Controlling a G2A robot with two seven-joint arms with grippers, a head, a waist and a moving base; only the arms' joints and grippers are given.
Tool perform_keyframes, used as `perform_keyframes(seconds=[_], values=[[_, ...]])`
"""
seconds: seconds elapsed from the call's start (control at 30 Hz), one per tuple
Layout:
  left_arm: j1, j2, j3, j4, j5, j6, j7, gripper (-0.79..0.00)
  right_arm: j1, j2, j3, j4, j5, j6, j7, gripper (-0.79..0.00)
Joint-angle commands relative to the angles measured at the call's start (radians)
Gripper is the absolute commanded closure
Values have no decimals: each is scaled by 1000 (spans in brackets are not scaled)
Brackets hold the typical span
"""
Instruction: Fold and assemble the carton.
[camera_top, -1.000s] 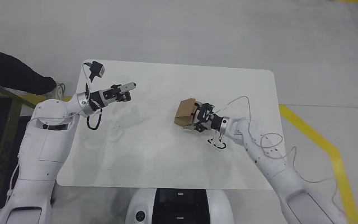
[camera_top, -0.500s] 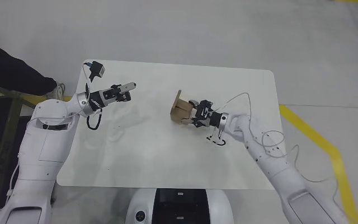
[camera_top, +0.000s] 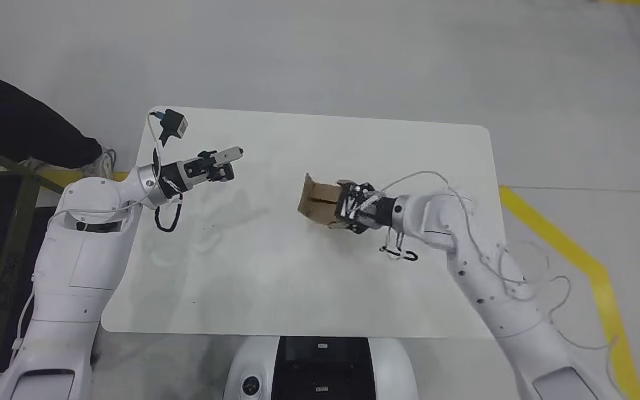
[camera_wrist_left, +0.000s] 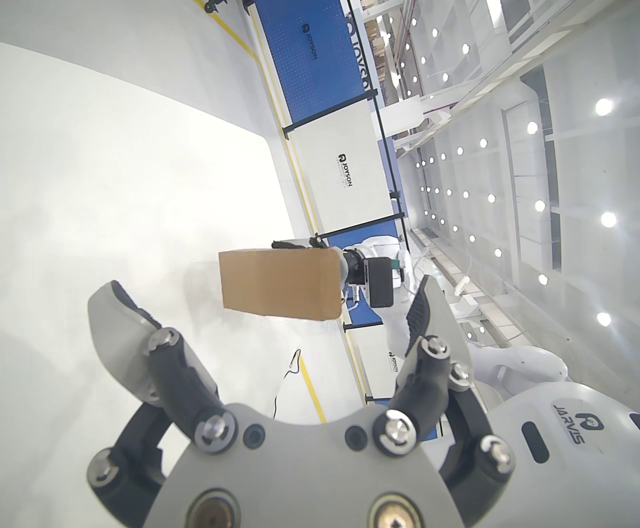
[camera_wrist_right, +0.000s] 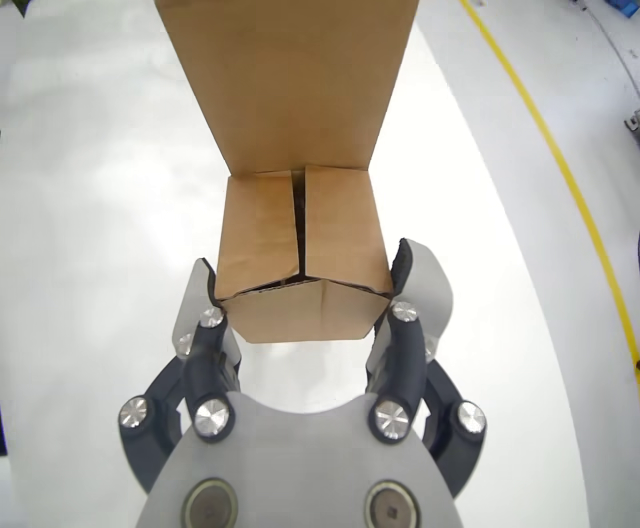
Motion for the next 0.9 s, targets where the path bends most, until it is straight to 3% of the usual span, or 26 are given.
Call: perform_keyframes(seconds=[0.0, 0.13, 0.17, 0.23, 0.37, 0.63, 0.73, 0.87], values=[[0, 0, 0, 0, 0, 0, 0, -785, 2, -2, -15, -40, 57, 11, 169, -585], [0, 0, 0, 0, 0, 0, 0, -785, 27, -10, -58, -65, 160, 48, 373, -597], [0, 0, 0, 0, 0, 0, 0, -785, 40, -13, -74, -65, 173, 53, 419, -631], [0, 0, 0, 0, 0, 0, 0, -785, 63, -20, -104, -49, 210, 71, 481, -779], [0, 0, 0, 0, 0, 0, 0, -785, 120, -38, -167, -16, 263, 98, 539, -785], [0, 0, 0, 0, 0, 0, 0, -785, 212, -75, -250, 67, 323, 127, 463, -785], [0, 0, 0, 0, 0, 0, 0, -785, 204, -74, -213, 93, 413, 127, 375, -785], [0, 0, 0, 0, 0, 0, 0, -785, 147, -53, -118, 121, 592, 137, 342, -785]])
